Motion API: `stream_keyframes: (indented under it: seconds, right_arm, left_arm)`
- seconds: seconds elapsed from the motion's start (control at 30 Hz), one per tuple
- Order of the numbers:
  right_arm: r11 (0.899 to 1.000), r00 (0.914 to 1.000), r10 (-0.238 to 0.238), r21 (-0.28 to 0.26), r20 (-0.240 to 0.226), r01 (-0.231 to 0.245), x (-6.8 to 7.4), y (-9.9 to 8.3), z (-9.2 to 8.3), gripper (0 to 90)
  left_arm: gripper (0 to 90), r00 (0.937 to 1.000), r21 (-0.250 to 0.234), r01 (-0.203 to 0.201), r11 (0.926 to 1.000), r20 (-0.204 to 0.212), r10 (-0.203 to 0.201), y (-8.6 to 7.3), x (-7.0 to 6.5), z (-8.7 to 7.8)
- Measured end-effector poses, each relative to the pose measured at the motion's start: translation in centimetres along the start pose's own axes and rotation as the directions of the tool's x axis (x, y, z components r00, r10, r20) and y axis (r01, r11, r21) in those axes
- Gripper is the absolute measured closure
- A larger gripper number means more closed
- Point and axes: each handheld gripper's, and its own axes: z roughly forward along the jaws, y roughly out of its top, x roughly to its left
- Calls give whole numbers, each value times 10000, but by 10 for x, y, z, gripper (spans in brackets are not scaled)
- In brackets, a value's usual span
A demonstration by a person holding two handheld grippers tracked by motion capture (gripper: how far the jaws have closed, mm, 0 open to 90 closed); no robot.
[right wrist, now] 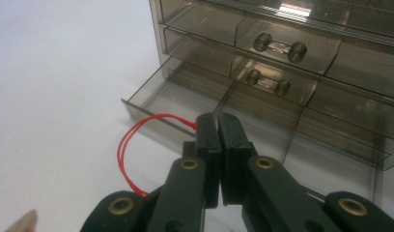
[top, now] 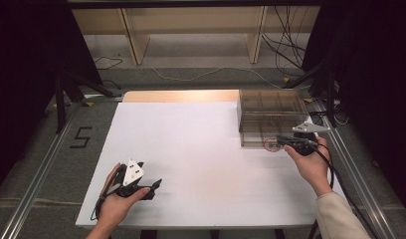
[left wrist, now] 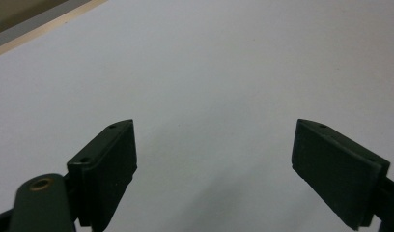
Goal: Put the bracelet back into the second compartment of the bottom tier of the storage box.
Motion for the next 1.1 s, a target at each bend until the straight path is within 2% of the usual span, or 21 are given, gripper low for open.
stream_keyframes:
  seconds: [1.1]
  right_arm:
    - [9999, 9994, 128, 12, 321, -129, -12, 5, 6, 889]
  left_arm:
    - [159, 10000, 2, -29, 10000, 19, 29, 1, -1, 1]
